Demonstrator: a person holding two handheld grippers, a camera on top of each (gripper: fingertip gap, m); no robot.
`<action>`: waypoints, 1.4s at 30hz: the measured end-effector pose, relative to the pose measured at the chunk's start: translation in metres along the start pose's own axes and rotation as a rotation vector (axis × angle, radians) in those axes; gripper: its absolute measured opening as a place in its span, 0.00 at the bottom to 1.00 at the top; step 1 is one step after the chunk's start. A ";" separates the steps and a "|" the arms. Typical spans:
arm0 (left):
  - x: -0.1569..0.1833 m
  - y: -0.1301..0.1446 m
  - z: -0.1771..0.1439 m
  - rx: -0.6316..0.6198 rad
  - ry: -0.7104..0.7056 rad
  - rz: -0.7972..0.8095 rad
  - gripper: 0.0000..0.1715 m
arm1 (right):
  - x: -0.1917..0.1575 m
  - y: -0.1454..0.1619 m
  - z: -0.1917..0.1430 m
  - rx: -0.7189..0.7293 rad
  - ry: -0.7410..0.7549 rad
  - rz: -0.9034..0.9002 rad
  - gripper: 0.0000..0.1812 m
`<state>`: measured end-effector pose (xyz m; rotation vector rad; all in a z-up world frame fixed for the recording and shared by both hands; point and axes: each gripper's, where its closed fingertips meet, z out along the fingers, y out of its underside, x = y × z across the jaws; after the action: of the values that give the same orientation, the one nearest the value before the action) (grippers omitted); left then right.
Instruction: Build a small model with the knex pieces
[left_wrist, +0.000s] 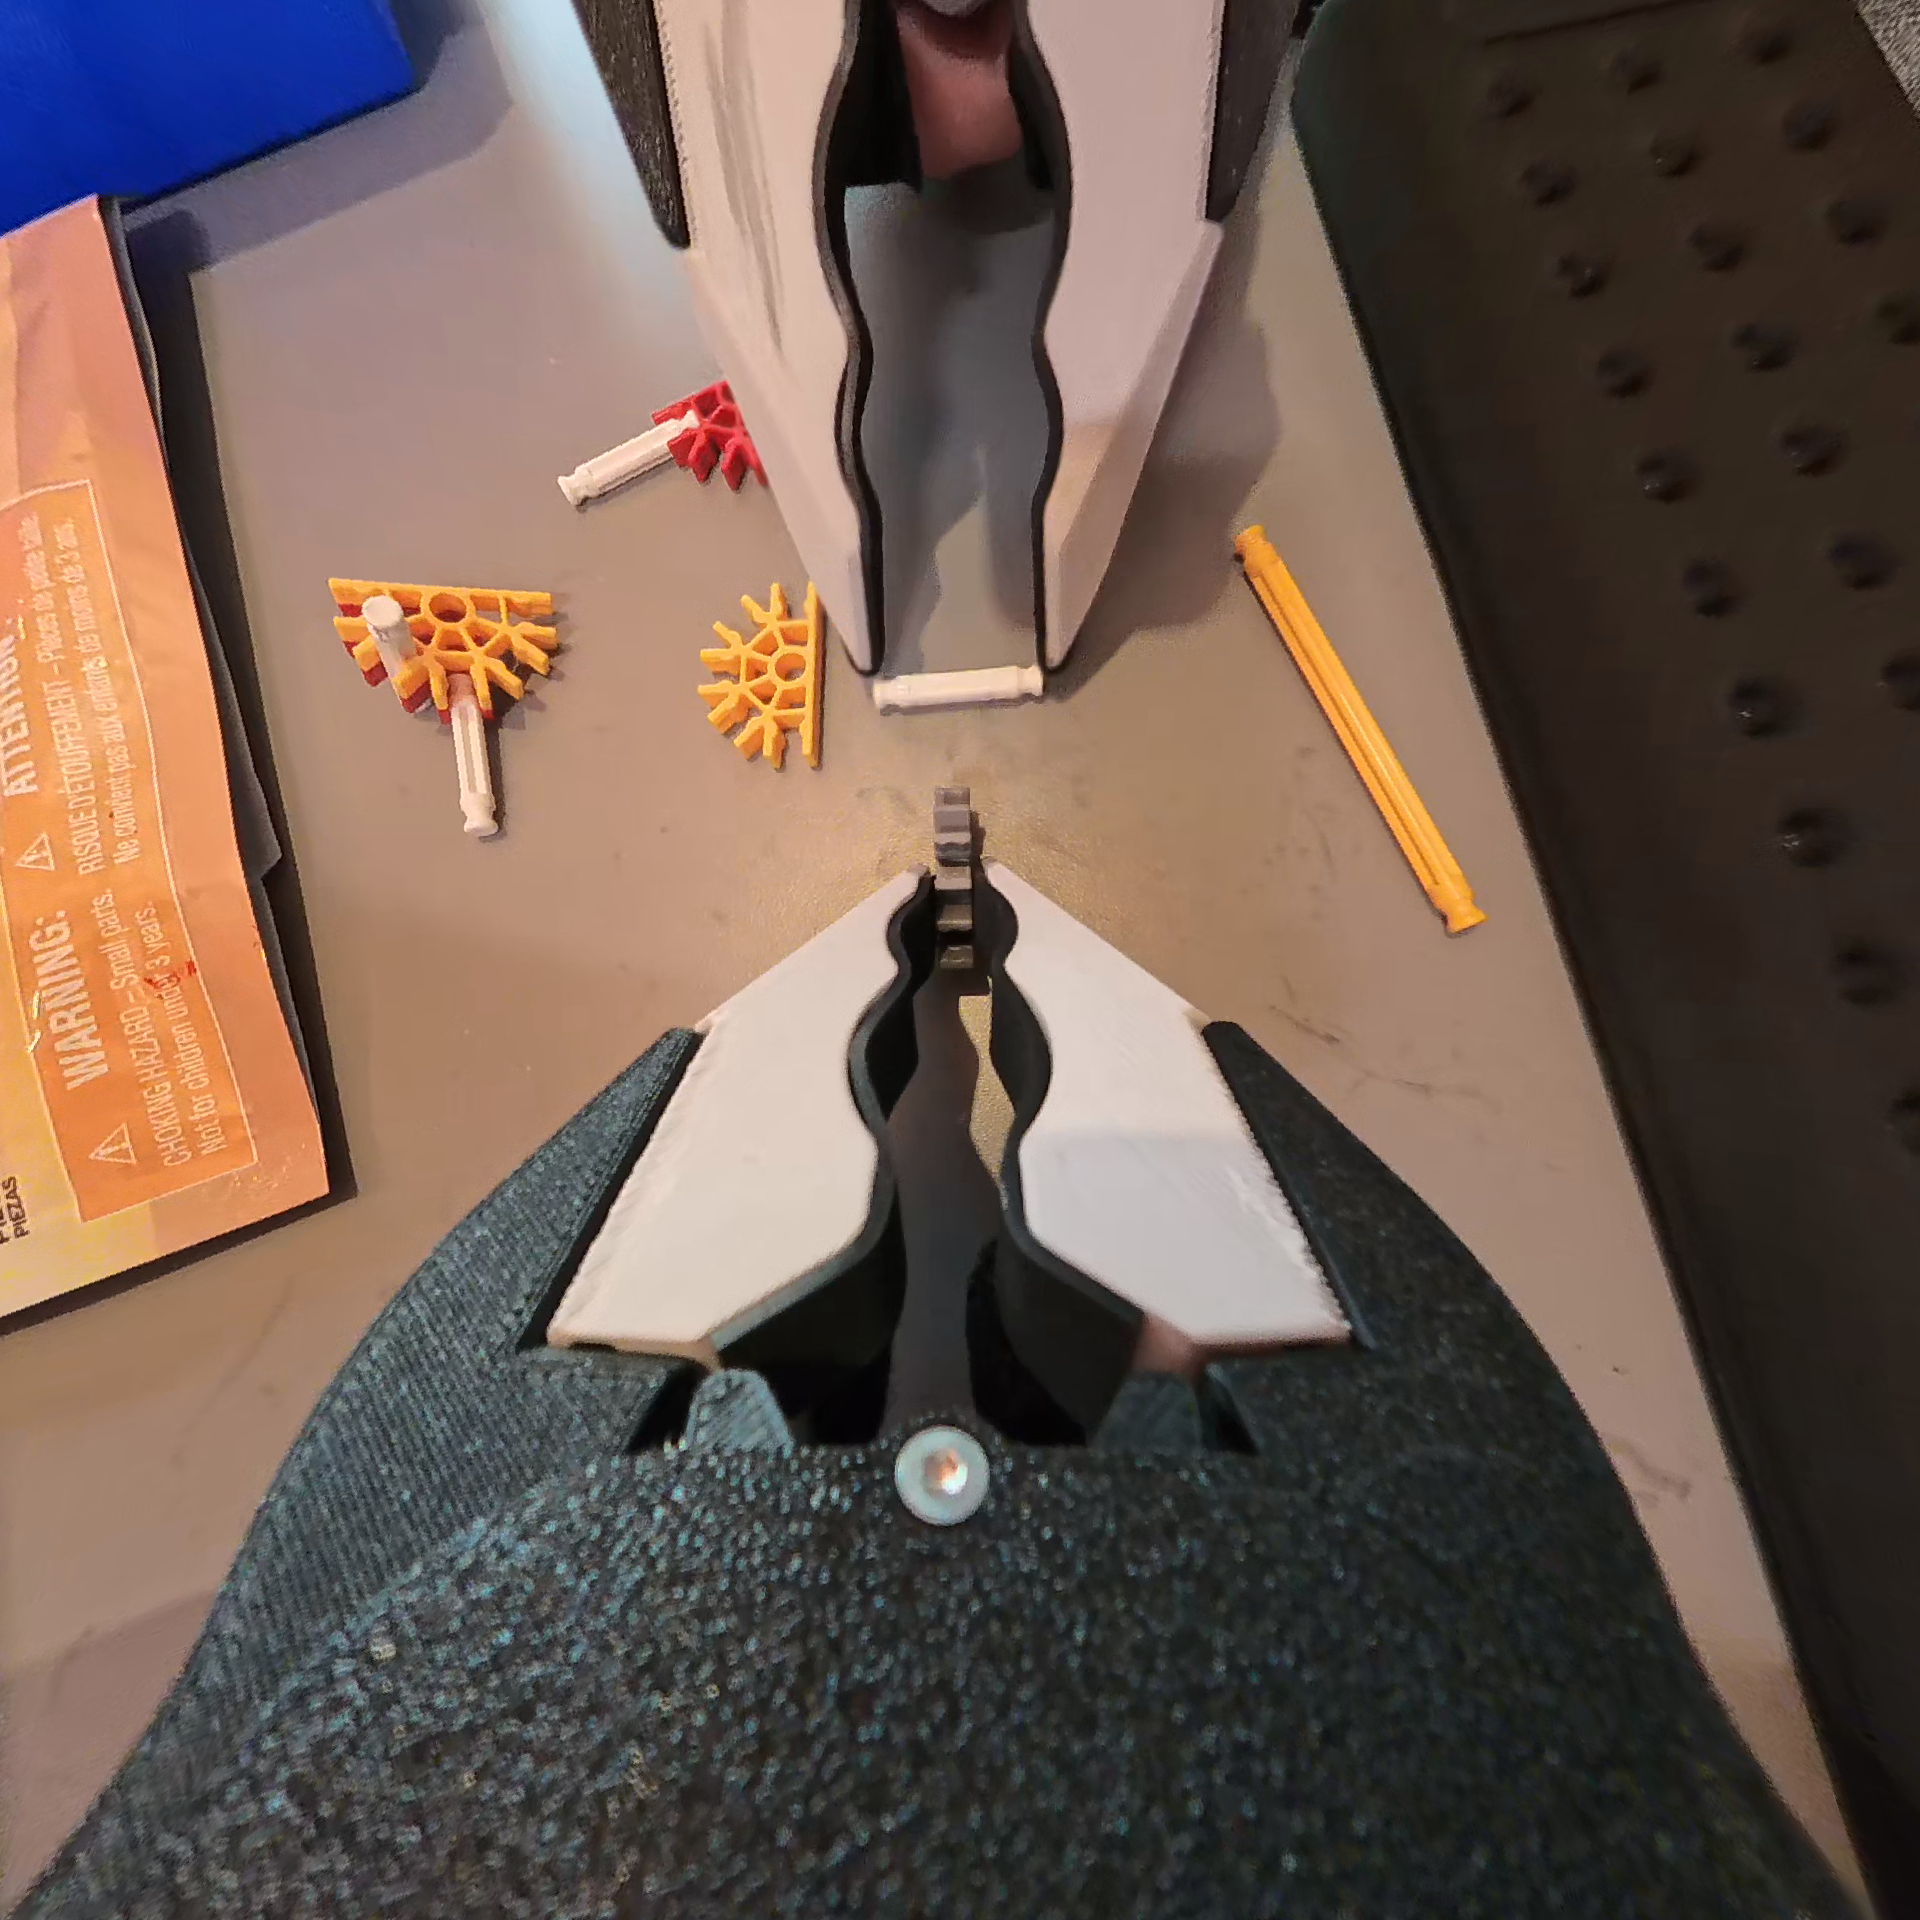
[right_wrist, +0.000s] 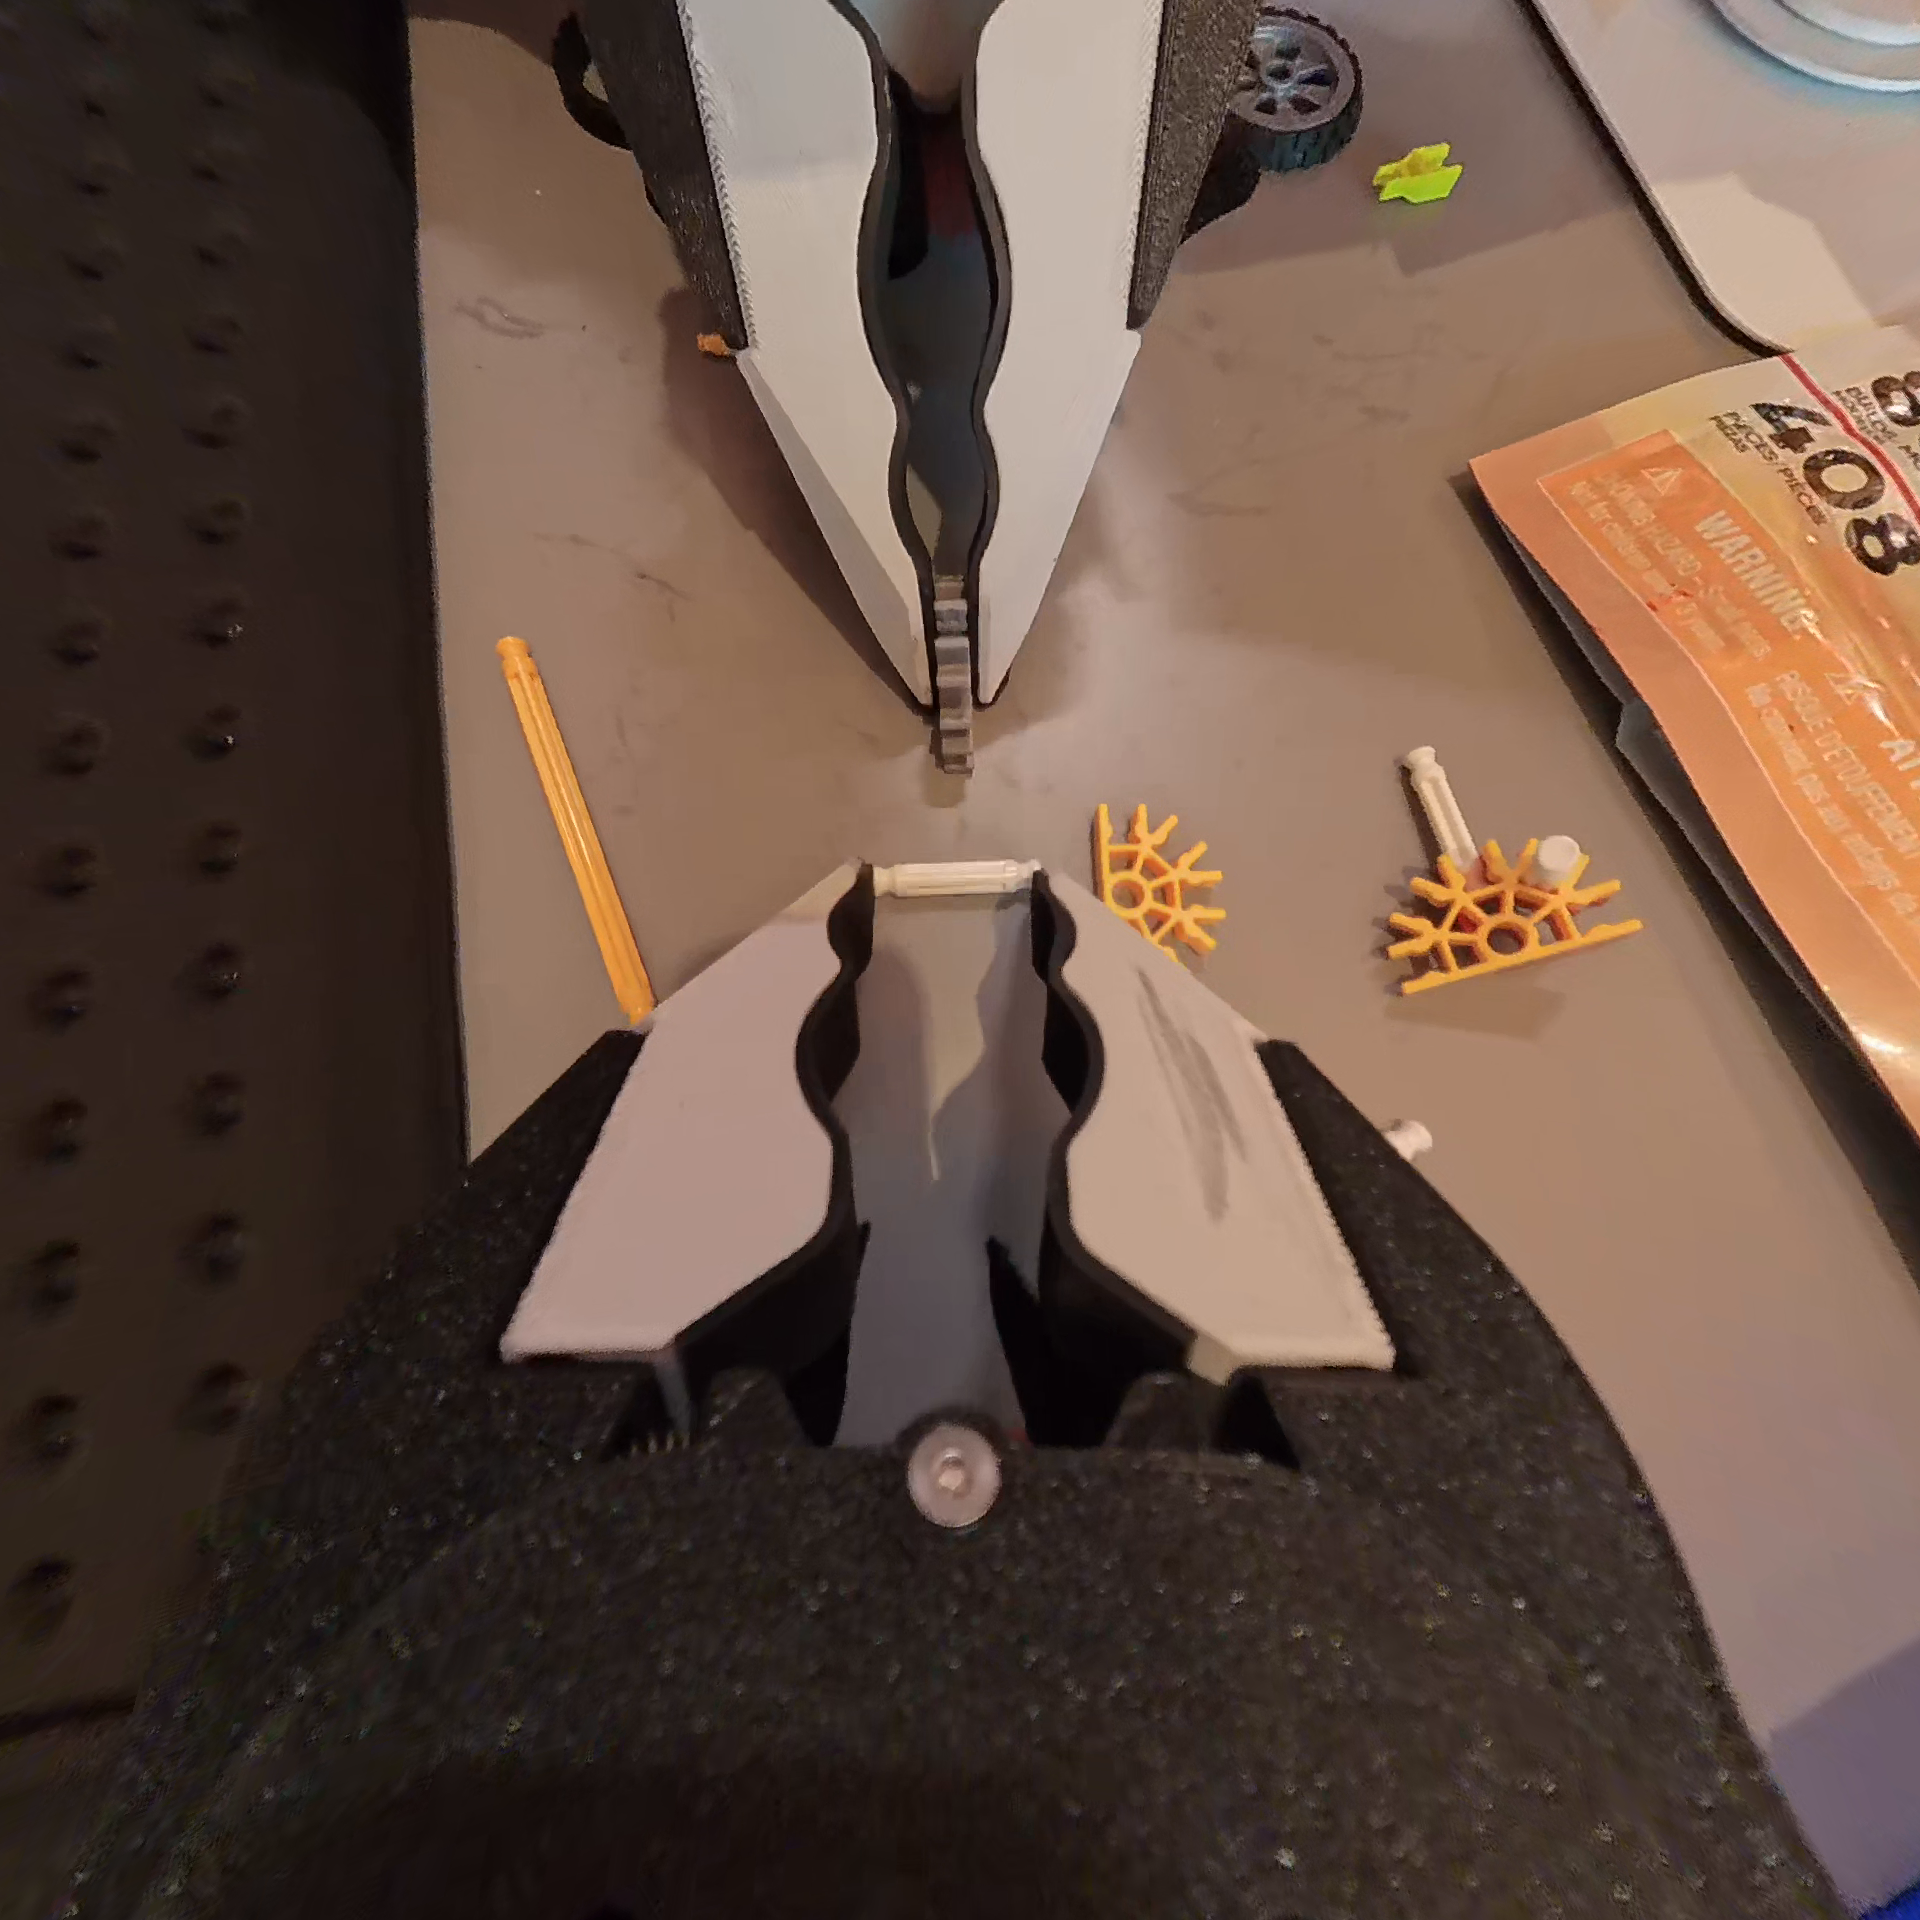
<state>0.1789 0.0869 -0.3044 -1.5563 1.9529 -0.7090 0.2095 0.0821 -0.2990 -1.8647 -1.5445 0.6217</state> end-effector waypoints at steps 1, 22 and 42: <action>0.000 0.000 0.000 0.000 -0.001 -0.001 0.03 | 0.000 0.002 -0.002 -0.005 0.002 0.001 0.16; 0.000 -0.002 0.002 0.010 -0.015 -0.014 0.03 | -0.002 -0.006 0.013 -0.016 -0.020 -0.031 0.08; 0.001 -0.002 0.002 0.016 -0.004 -0.040 0.03 | -0.002 -0.014 0.018 0.009 0.024 -0.054 0.00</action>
<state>0.1813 0.0850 -0.3046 -1.5901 1.9138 -0.7360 0.1870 0.0851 -0.3009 -1.8117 -1.5681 0.5788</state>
